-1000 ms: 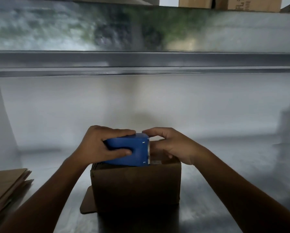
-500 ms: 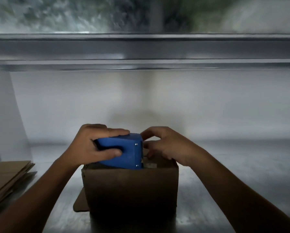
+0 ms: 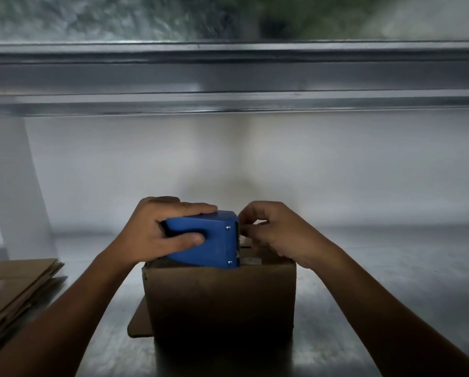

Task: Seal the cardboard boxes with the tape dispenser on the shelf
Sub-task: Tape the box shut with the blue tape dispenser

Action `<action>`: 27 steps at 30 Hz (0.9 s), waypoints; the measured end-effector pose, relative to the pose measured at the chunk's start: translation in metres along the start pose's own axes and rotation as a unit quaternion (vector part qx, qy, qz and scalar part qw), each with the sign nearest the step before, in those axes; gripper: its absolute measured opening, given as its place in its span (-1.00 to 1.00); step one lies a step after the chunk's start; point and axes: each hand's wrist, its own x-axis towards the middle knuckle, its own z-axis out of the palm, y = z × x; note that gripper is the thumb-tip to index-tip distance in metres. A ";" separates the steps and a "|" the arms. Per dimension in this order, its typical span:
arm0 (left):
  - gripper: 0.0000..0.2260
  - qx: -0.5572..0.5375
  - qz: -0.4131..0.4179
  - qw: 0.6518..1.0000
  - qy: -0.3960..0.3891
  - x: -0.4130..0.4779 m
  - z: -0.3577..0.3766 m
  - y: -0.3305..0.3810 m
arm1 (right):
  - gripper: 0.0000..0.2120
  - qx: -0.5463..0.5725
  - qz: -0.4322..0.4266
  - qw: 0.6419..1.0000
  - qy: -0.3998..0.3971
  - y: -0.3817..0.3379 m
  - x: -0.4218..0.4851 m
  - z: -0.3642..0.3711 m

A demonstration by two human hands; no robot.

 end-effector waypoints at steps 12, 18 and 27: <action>-0.51 0.142 0.018 0.989 0.032 0.001 0.000 -0.001 | -0.88 -0.054 -0.003 0.998 0.027 0.001 -0.003 -0.001; -0.49 0.146 0.013 0.989 0.029 0.000 -0.005 -0.004 | -0.86 -0.038 0.008 0.998 0.044 -0.002 -0.003 0.003; -0.48 0.167 0.020 0.985 0.031 -0.001 -0.001 -0.011 | -0.82 -0.071 -0.009 0.993 0.094 -0.002 -0.007 0.004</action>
